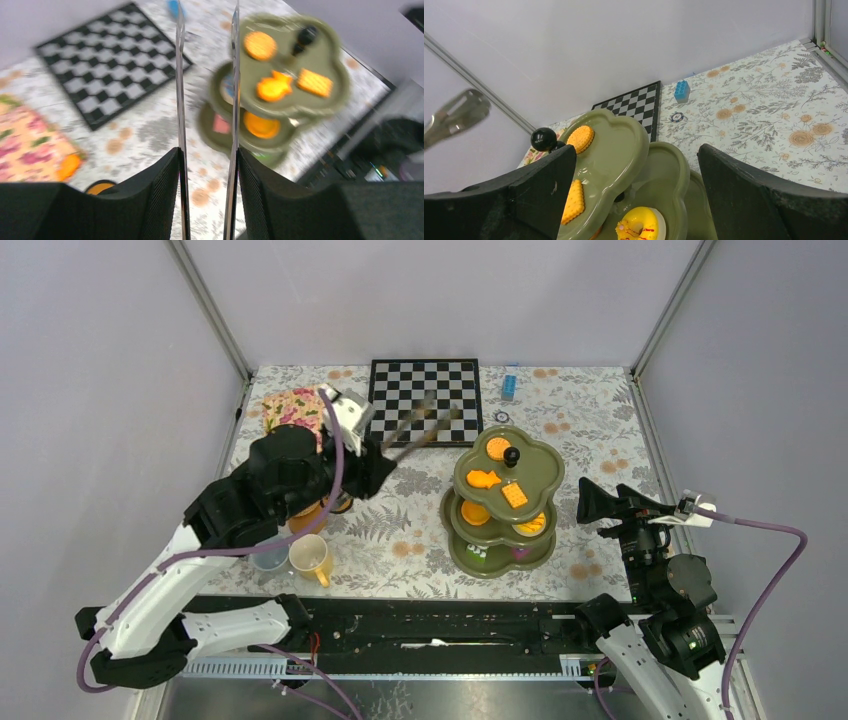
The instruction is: Serve the afternoon tea
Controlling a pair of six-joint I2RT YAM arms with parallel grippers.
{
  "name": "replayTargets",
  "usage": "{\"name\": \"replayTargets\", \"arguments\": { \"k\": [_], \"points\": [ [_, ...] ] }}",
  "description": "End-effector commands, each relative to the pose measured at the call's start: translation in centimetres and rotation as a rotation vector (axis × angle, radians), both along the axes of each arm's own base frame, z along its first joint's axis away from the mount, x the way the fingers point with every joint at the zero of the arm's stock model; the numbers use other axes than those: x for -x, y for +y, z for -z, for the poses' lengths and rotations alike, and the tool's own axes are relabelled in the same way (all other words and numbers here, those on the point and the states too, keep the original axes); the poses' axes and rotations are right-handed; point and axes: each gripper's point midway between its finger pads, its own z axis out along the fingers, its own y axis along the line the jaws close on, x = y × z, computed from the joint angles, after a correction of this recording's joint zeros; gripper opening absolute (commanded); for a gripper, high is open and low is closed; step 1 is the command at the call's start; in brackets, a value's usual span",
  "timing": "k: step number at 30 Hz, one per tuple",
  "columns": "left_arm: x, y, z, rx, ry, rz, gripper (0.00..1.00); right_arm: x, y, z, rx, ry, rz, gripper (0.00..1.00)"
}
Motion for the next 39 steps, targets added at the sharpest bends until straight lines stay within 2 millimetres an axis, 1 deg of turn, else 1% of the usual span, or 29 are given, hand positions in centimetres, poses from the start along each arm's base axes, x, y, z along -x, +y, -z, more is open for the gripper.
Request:
{"name": "replayTargets", "arguments": {
  "k": [1, 3, 5, 7, 8, 9, 10, 11, 12, 14, 16, 18, 21, 23, 27, 30, 33, 39],
  "points": [
    [-5.4, 6.1, -3.8, -0.011, -0.125, -0.457, 0.48, -0.2, 0.5, -0.5, -0.019, -0.011, -0.021, 0.98],
    [-6.7, 7.4, -2.6, -0.072, -0.084, -0.550, 0.51, -0.2, 0.6, -0.5, -0.018, -0.009, -0.023, 0.98],
    [-8.3, 8.7, -0.5, -0.127, -0.014, -0.601, 0.50, -0.3, 0.6, -0.5, -0.019, -0.012, -0.023, 0.98],
    [-10.0, 11.1, 2.0, -0.159, 0.064, -0.677, 0.51, -0.3, 0.6, -0.5, -0.020, -0.012, -0.023, 0.98],
    [-10.8, 12.6, 3.2, -0.170, 0.107, -0.728, 0.51, -0.3, 0.6, -0.5, -0.019, -0.013, -0.024, 0.98],
    [-11.7, 14.9, 4.5, -0.181, 0.150, -0.798, 0.51, -0.2, 0.6, -0.5, -0.019, -0.015, -0.023, 0.98],
    [-12.0, 15.6, 5.8, -0.197, 0.184, -0.815, 0.52, -0.2, 0.6, -0.6, -0.019, -0.017, -0.023, 0.98],
    [-12.6, 17.5, 7.2, -0.212, 0.224, -0.869, 0.52, -0.1, 0.5, -0.6, -0.018, -0.018, -0.022, 0.98],
    [-13.0, 18.7, 8.5, -0.223, 0.267, -0.901, 0.52, -0.1, 0.5, -0.5, -0.016, -0.018, -0.022, 0.98],
    [-13.6, 20.0, 11.2, -0.230, 0.346, -0.917, 0.52, -0.1, 0.5, -0.5, -0.015, -0.018, -0.019, 0.98],
    [-14.1, 20.2, 13.7, -0.249, 0.404, -0.905, 0.52, -0.1, 0.4, -0.5, -0.012, -0.017, -0.018, 0.98],
    [-14.6, 19.6, 15.8, -0.254, 0.451, -0.870, 0.52, -0.1, 0.4, -0.5, -0.013, -0.018, -0.018, 0.98],
    [-14.9, 18.2, 17.9, -0.244, 0.517, -0.796, 0.53, -0.1, 0.5, -0.7, -0.010, -0.018, -0.021, 0.98],
    [-14.8, 18.0, 18.9, -0.260, 0.550, -0.779, 0.54, 0.0, 0.4, -0.7, -0.008, -0.017, -0.020, 0.98],
    [-14.4, 17.9, 19.5, -0.271, 0.561, -0.771, 0.55, -0.1, 0.4, -0.6, -0.007, -0.015, -0.017, 0.98],
    [-14.5, 18.3, 19.9, -0.289, 0.563, -0.785, 0.56, -0.2, 0.4, -0.5, -0.007, -0.011, -0.017, 0.98],
    [-15.0, 18.5, 20.2, -0.297, 0.553, -0.795, 0.56, -0.4, 0.6, -0.4, -0.003, -0.006, -0.020, 0.98],
    [-15.8, 18.5, 21.7, -0.320, 0.573, -0.797, 0.56, -0.3, 0.6, -0.6, -0.001, -0.013, -0.023, 0.98]
  ]
}}
